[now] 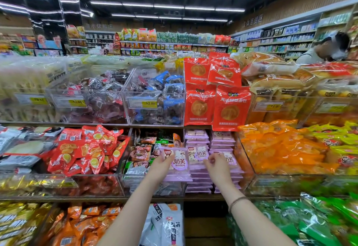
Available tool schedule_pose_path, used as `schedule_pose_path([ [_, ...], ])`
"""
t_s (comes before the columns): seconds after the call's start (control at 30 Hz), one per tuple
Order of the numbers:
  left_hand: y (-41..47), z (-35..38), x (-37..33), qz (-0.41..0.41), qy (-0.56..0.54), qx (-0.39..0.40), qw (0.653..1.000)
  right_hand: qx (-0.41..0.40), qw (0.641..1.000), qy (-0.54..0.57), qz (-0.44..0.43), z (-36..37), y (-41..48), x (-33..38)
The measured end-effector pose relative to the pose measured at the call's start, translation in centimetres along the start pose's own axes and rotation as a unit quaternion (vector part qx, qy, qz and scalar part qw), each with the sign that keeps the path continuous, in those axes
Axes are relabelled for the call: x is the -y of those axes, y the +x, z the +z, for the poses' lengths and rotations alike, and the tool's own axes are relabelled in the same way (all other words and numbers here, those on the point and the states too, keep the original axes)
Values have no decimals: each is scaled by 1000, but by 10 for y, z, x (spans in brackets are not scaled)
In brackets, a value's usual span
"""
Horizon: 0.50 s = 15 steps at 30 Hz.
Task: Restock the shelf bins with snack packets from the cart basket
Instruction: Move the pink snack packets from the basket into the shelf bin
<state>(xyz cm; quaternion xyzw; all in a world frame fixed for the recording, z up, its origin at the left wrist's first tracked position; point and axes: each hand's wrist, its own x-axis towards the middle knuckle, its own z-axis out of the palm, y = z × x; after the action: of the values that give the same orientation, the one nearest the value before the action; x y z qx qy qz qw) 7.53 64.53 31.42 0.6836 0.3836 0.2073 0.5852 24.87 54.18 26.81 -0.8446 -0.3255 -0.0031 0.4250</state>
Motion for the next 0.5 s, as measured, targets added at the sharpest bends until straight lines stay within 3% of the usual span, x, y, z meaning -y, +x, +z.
schedule_pose_path([
  [0.13,-2,2,0,0,-7,-4,1000,31,997,-63,-25,-13,-1,-7],
  [0.2,-1,1,-2,-8,-26,-5,1000,8,998,-52,-30,-19,-9,-3],
  [0.27,2,1,-2,-32,-61,-2,998,4,999,28,-32,-24,-25,9],
  [0.4,4,15,-8,-67,-183,29,980,160,963,218,15,-22,-54,34],
  [0.5,3,32,-12,2,-154,41,987,194,879,409,148,-19,-58,37],
])
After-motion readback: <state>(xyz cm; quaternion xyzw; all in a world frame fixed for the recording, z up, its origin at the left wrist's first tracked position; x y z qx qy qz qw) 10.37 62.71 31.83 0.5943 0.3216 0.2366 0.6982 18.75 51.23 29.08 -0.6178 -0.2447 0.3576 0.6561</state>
